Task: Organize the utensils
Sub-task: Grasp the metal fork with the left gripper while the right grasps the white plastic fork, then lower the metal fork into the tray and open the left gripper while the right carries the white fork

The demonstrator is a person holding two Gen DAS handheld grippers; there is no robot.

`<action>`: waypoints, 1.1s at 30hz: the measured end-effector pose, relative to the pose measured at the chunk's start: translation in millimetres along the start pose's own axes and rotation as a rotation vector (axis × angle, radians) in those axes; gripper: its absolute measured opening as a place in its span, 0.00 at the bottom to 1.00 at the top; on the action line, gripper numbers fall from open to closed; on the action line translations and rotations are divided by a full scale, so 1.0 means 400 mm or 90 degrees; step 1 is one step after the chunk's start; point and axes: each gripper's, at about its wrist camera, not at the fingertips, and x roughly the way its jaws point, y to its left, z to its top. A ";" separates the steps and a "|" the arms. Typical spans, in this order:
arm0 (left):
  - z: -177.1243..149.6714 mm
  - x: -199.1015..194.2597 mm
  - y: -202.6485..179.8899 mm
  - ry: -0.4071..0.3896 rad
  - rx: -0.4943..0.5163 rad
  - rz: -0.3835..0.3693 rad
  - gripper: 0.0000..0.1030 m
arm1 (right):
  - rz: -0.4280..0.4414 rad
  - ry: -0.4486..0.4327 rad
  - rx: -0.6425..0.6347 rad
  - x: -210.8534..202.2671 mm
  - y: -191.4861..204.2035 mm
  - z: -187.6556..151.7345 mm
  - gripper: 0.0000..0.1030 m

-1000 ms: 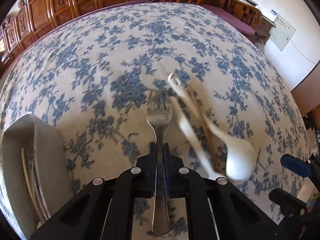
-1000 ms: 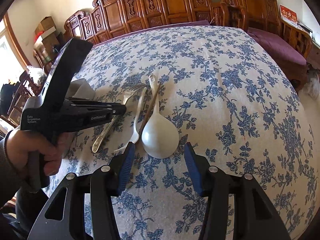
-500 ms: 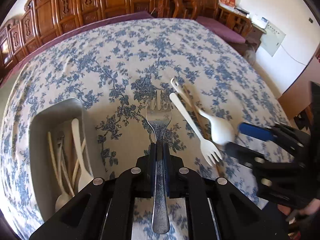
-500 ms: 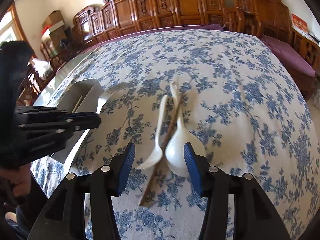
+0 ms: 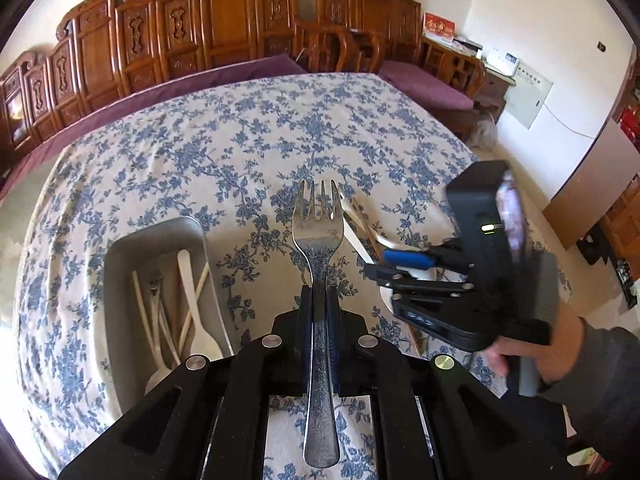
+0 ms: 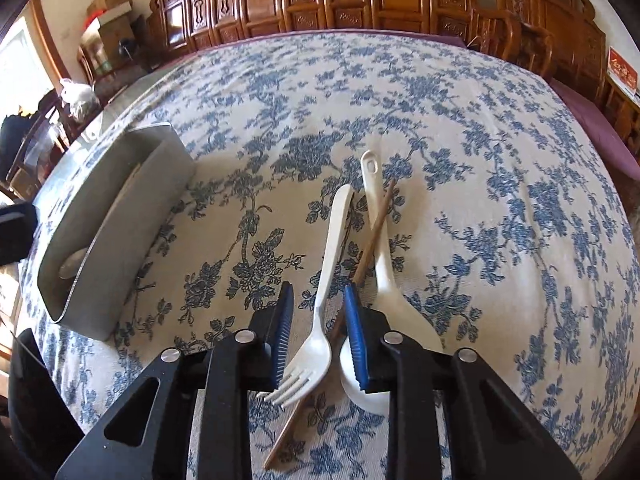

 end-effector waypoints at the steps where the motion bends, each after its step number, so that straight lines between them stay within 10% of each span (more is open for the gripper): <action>1: 0.000 -0.011 0.002 -0.004 0.000 0.000 0.06 | -0.002 0.002 -0.004 0.004 0.003 0.001 0.25; 12: -0.007 -0.080 0.032 -0.035 -0.011 0.005 0.06 | -0.028 0.029 -0.041 0.027 0.044 -0.002 0.07; 33: -0.056 -0.113 0.208 -0.042 -0.079 0.053 0.06 | 0.044 -0.065 0.033 -0.147 0.106 -0.005 0.07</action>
